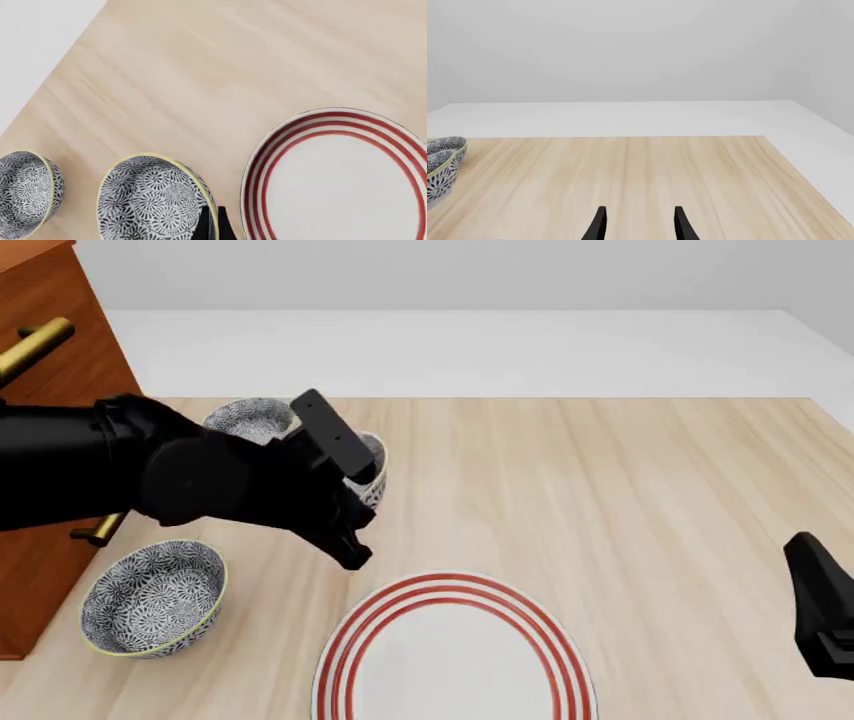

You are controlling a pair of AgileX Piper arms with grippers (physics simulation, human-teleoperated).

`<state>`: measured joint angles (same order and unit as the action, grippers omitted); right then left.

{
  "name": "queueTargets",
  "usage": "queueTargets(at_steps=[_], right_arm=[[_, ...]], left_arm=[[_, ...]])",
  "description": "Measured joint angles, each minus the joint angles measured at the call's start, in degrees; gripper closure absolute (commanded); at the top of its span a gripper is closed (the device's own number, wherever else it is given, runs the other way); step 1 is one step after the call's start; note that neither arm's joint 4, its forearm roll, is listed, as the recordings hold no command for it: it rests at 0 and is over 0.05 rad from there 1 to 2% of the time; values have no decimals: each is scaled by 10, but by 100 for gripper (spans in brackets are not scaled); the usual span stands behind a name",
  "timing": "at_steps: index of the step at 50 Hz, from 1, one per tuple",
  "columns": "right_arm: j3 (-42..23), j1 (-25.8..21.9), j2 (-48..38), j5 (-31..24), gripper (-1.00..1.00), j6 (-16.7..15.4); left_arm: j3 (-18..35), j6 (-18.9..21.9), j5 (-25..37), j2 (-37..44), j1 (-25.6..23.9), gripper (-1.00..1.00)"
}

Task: Pick up the bowl and put it in the middle on the plate.

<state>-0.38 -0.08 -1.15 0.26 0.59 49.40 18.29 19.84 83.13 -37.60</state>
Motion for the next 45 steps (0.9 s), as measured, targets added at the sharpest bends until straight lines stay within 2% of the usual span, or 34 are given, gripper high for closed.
queueTargets(at_steps=[22, 45], right_arm=[[0, 0, -1, 2, -100, 0], [0, 0, -1, 0, -100, 0]], left_arm=[[7, -15, 48, -66, -125, 100], [-33, 6, 64, -98, -207, 100]])
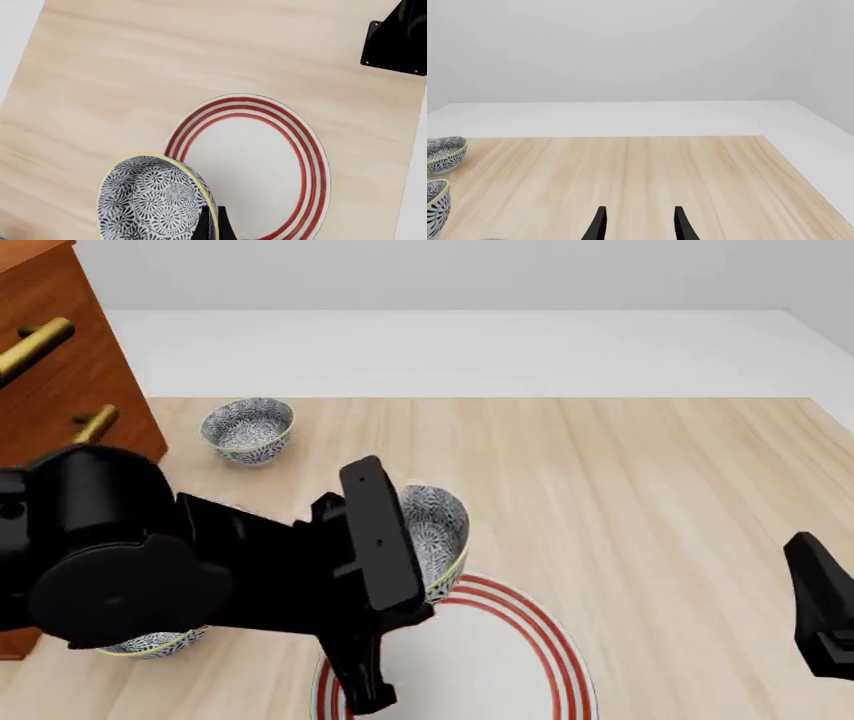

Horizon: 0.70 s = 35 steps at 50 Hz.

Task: Pick up the bowl and put it in the middle on the plate.

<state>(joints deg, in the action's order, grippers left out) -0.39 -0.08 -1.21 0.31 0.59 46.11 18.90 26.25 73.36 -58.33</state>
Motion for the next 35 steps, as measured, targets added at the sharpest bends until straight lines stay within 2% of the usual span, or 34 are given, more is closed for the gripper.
queueTargets(at_steps=[15, 35], right_arm=[[0, 0, -1, 1, -100, 0], [0, 0, 1, -1, -100, 0]], left_arm=[[-19, -2, -7, 15, -56, 100], [-40, -9, -43, 56, -78, 100]])
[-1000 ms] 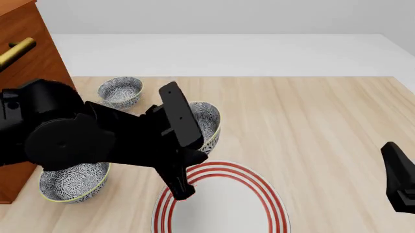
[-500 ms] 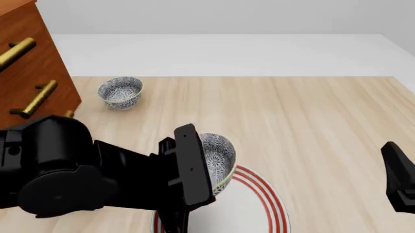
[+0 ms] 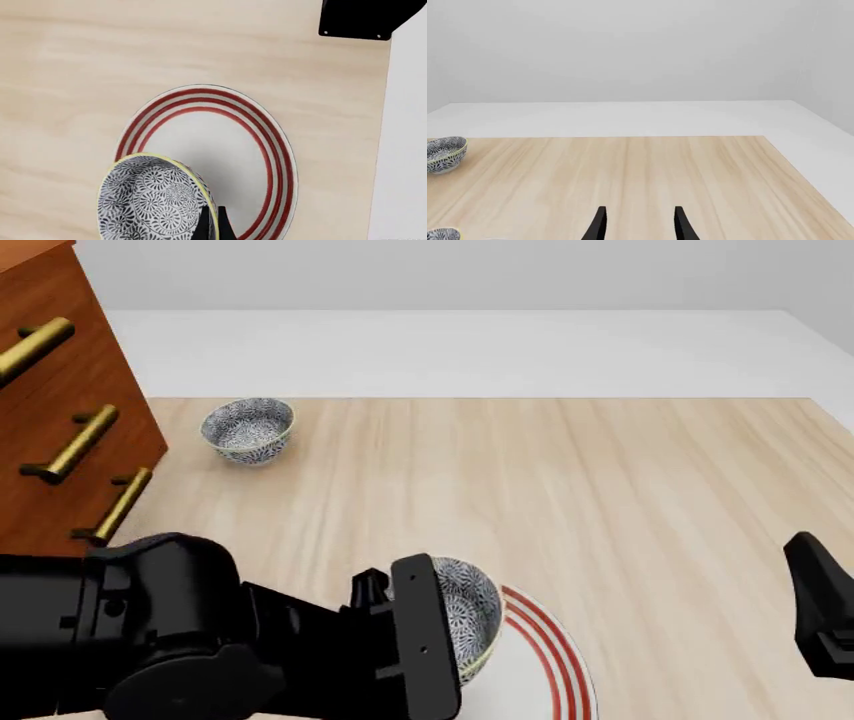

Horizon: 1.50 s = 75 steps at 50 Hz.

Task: Pick up the bowl and put it in the middle on the plate.

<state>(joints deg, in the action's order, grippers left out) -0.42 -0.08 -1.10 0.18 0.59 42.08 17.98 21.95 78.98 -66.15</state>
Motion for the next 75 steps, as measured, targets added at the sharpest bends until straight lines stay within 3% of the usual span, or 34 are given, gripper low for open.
queueTargets(at_steps=[26, 57, 58, 75], right_arm=[[0, 0, 1, -2, -100, 0], [0, 0, 1, -2, -100, 0], [0, 0, 1, -2, -100, 0], [0, 0, 1, -2, -100, 0]], left_arm=[[1, -41, -35, 72, -50, 100], [0, -63, -74, 123, -75, 100], [-1, -63, -74, 123, -75, -100], [-7, -68, -72, 123, -75, -100]])
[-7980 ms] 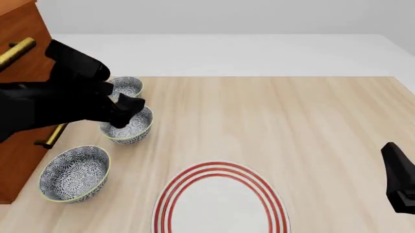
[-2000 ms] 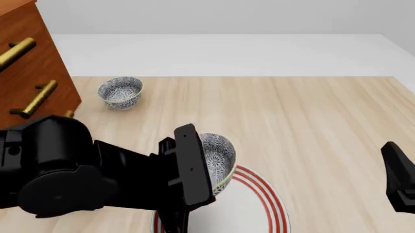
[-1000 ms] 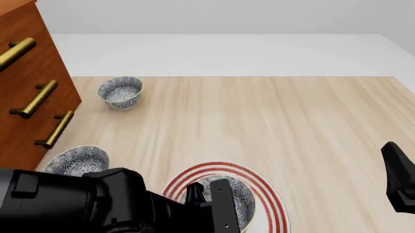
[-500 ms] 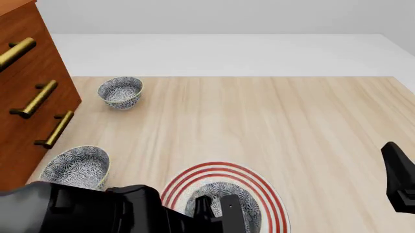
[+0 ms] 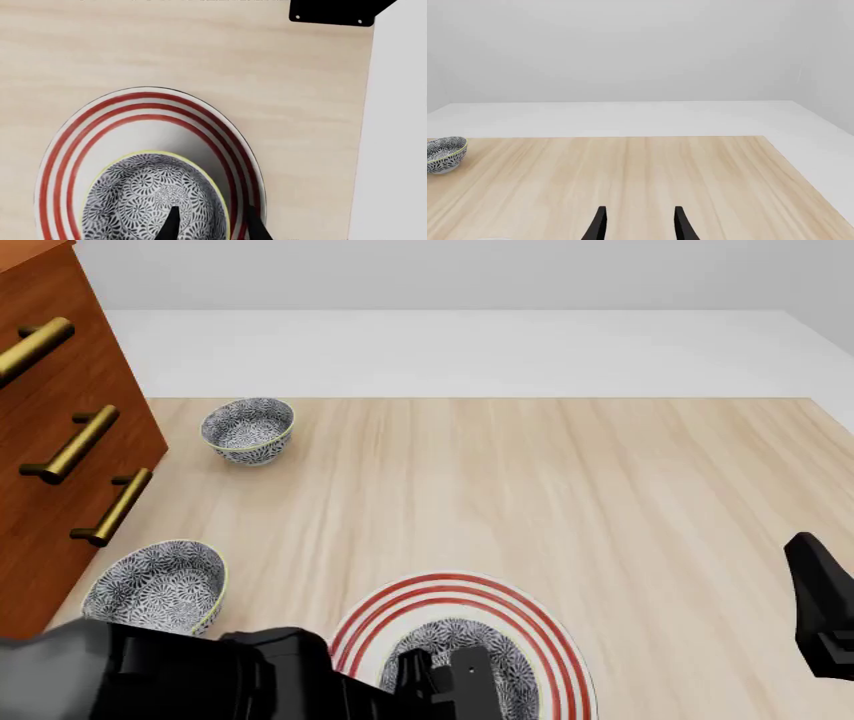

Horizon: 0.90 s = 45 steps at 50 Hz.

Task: Pick up the bowl and put it in the middle on the plate.

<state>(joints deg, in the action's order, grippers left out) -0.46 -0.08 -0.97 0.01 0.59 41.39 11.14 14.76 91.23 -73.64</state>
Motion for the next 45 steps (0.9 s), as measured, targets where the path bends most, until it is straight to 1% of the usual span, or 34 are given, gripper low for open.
queueTargets(at_steps=[5, 15, 45], right_arm=[[0, 0, 0, 0, -100, 0], [0, 0, 0, 0, -100, 0], [0, 0, 0, 0, -100, 0]], left_arm=[[2, 1, 5, -6, -1, -100], [22, -1, 32, -19, -15, -100], [33, 38, 89, -88, -7, -100]])
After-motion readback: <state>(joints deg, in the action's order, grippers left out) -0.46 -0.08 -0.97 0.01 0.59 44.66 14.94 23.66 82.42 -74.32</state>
